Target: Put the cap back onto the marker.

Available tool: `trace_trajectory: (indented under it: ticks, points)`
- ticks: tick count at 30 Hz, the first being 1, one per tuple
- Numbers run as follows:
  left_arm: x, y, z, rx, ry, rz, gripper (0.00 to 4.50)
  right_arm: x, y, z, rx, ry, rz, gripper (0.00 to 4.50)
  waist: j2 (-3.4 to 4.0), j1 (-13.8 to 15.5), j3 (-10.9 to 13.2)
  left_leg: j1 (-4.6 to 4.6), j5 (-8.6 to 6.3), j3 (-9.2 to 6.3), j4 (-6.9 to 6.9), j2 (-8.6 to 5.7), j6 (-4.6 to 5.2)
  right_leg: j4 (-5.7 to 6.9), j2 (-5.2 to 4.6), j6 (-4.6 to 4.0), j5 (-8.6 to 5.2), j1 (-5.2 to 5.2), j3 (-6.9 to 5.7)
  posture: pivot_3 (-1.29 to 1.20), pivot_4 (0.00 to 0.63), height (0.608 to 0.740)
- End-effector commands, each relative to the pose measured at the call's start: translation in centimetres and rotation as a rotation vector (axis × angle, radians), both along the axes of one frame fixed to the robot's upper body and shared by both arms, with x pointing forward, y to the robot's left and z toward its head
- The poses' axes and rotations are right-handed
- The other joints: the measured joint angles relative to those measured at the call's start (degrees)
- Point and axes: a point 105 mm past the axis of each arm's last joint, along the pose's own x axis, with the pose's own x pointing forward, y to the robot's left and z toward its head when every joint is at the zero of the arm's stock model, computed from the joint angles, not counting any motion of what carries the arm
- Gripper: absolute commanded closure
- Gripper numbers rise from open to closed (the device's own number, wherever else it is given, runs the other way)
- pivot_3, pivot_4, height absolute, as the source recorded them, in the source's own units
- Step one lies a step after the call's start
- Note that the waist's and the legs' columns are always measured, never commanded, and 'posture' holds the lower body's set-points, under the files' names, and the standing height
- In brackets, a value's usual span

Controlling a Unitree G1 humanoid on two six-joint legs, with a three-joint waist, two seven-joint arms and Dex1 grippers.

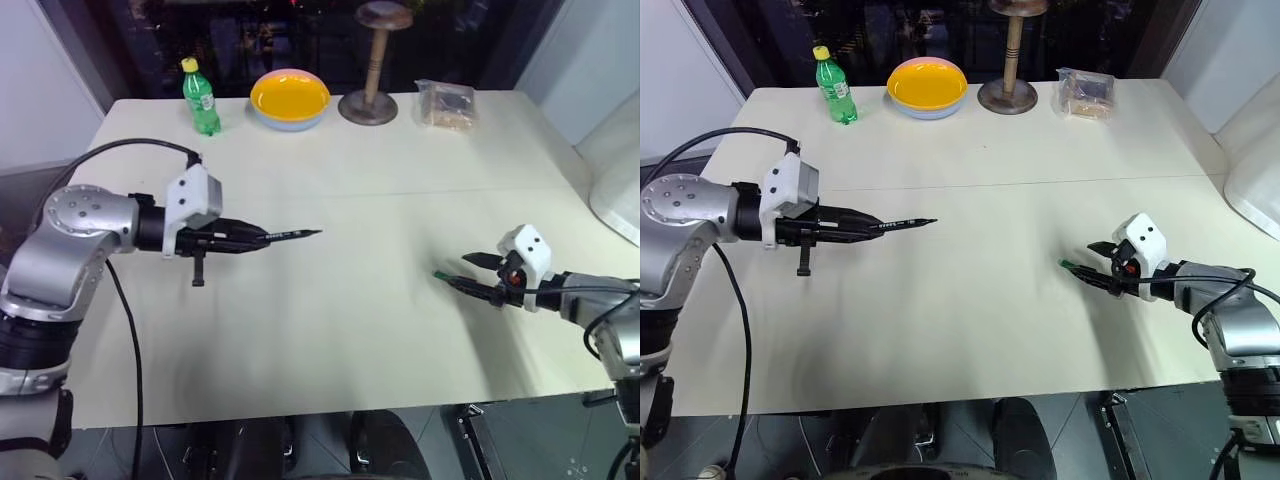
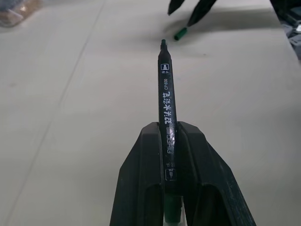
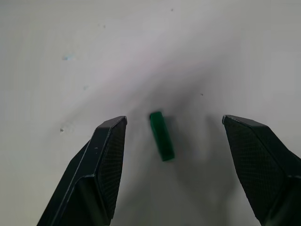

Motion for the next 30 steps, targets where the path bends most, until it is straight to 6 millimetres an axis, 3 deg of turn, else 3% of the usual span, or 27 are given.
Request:
trace_trajectory:
  ticks: [1, 18, 22, 26, 30]
  points:
    - [-0.6, 0.4, 0.5, 0.020, -0.008, -0.009, 4.48, 0.3, 0.4, -0.1, -0.003, -0.011, 0.021, 1.14, 0.00, 0.0, 0.0, 0.00, 0.00, 0.00, 0.00, 0.00, 0.00, 0.00, 0.00, 0.00, 0.00, 0.00, 0.00, 0.00, 0.150, 0.740]
    - [-0.7, 0.6, 0.3, 0.035, -0.009, -0.009, 4.48, -0.1, 0.4, -2.9, -0.013, 0.052, 0.028, 1.14, 0.00, 0.0, 0.0, 0.02, 0.01, 0.02, 0.01, 0.00, -0.02, 0.03, 0.00, 0.01, 0.00, 0.00, 0.00, 0.00, 0.150, 0.740]
    - [-0.7, 0.7, 0.2, 0.042, -0.008, -0.011, 4.50, -0.2, 0.4, -3.4, -0.014, 0.060, 0.028, 2.34, 0.00, 0.0, 0.0, 0.03, 0.02, 0.01, 0.02, 0.00, -0.03, 0.04, 0.00, 0.01, 0.01, 0.02, 0.00, 0.00, 0.150, 0.740]
    - [-0.8, 0.8, 0.2, 0.049, -0.004, -0.012, 4.50, -0.2, 0.4, -3.8, -0.016, 0.071, 0.029, 4.47, 0.00, -0.1, 0.0, 0.05, 0.02, 0.01, 0.02, 0.00, -0.04, 0.05, 0.02, 0.02, 0.01, 0.03, 0.00, 0.00, 0.150, 0.740]
    - [-0.9, 1.0, 0.2, 0.053, -0.004, -0.013, 4.50, -0.3, 0.5, -4.1, -0.014, 0.080, 0.035, 4.47, -0.01, -0.1, 0.0, 0.08, 0.03, 0.01, 0.02, 0.01, -0.04, 0.07, 0.02, 0.02, 0.01, 0.05, 0.00, 0.00, 0.150, 0.740]
